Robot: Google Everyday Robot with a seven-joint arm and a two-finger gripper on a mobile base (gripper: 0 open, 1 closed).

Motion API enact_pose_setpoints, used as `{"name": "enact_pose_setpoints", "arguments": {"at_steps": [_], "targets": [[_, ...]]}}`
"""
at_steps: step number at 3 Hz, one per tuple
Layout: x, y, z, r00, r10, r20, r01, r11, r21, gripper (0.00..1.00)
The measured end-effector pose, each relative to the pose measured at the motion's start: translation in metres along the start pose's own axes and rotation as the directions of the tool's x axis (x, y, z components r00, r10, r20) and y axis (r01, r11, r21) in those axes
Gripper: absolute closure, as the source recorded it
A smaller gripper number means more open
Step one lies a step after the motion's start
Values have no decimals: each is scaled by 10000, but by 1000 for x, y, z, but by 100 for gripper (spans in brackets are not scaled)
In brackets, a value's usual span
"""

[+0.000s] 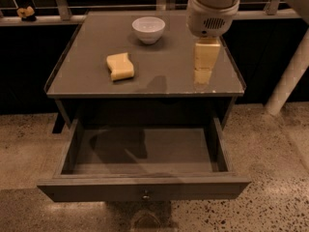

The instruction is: Place sponge into top drawer

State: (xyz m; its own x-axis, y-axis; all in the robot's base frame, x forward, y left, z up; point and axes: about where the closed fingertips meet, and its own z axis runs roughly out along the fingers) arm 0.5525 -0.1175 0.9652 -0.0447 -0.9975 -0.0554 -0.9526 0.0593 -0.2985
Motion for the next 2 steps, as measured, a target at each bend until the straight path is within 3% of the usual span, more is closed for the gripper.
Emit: {"name": "enact_pose_setpoints", "arguments": {"at_steps": [2], "targets": [[-32, -83, 42, 9933, -1109, -321, 1107, 9938, -85, 0]]}}
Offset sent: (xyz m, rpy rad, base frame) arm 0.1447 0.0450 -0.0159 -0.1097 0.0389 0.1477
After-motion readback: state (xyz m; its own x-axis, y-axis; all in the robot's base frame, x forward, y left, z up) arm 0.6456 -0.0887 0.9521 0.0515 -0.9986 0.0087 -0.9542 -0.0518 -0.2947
